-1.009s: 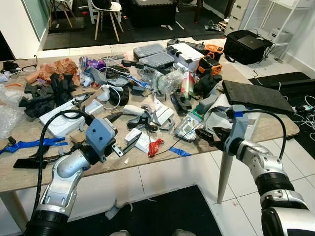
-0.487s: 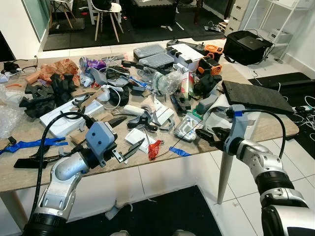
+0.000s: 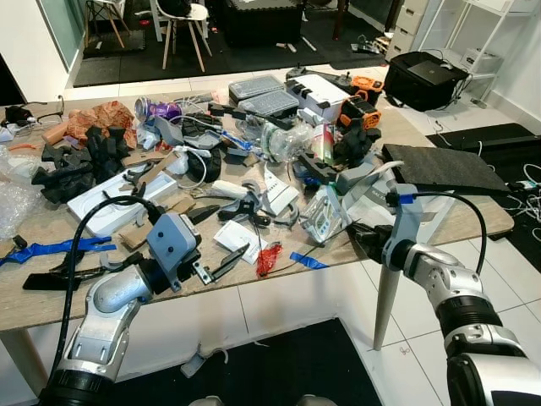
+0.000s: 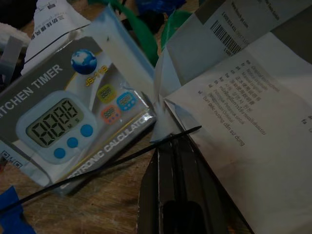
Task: Picking trash to rubbish bin
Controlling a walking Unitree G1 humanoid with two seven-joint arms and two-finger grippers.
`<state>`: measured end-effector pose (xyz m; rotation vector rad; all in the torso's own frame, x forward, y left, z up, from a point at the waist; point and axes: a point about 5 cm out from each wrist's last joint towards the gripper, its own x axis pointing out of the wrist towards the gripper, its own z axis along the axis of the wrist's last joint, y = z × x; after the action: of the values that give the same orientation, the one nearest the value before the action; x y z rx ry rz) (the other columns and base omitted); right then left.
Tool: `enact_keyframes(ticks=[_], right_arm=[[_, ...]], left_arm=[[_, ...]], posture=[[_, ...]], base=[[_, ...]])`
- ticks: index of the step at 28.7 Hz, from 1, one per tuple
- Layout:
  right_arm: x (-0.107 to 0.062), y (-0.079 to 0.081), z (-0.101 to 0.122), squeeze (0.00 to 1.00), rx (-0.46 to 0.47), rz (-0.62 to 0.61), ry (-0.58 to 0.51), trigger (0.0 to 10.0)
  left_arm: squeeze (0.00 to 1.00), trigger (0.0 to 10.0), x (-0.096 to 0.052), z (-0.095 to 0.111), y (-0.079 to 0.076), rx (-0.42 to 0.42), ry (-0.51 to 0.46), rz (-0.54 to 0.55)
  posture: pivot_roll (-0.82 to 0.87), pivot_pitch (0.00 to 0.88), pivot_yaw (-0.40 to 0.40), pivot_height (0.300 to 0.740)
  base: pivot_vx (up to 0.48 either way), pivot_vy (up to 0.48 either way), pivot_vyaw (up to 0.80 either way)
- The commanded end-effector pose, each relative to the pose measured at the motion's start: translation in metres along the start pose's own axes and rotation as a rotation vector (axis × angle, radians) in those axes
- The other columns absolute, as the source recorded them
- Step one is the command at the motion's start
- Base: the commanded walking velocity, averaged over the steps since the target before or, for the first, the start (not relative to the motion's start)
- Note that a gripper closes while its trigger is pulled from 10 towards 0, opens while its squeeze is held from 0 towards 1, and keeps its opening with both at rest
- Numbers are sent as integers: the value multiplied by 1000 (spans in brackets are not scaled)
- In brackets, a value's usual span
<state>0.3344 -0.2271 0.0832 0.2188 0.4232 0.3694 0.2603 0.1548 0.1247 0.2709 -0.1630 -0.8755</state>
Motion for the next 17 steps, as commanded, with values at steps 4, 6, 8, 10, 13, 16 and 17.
enact_keyframes(ticks=[4, 6, 8, 10, 13, 16, 17], right_arm=[[0, 3, 7, 0, 21, 19, -106, 0], [0, 3, 7, 0, 21, 19, -106, 0], [-1, 6, 21, 0, 55, 48, -213, 0], [-2, 7, 28, 0, 72, 62, -268, 0], [-3, 8, 33, 0, 82, 69, -311, 0], [-5, 9, 39, 0, 100, 85, -360, 0], [-6, 11, 43, 0, 112, 117, -400, 0]], left_arm=[[0, 10000, -2, -7, -3, -7, 23, -24], [0, 10000, -2, -7, -3, -7, 23, -24], [0, 10000, -2, -8, -3, -9, 24, -24], [0, 10000, -2, -8, -3, -9, 24, -25], [0, 10000, -2, -8, -3, -9, 24, -26], [0, 10000, -2, -9, -3, -10, 25, -27], [0, 10000, -2, -10, -3, -9, 25, -28]], posture=[[-4, 0, 2, 740], [-4, 0, 2, 740], [-5, 0, -1, 740], [-5, 0, -1, 740], [-5, 0, -1, 740], [-5, 0, -1, 740], [-5, 0, -1, 740]], base=[[0, 0, 0], [0, 0, 0], [0, 0, 0], [0, 0, 0], [0, 0, 0], [0, 0, 0], [0, 0, 0]])
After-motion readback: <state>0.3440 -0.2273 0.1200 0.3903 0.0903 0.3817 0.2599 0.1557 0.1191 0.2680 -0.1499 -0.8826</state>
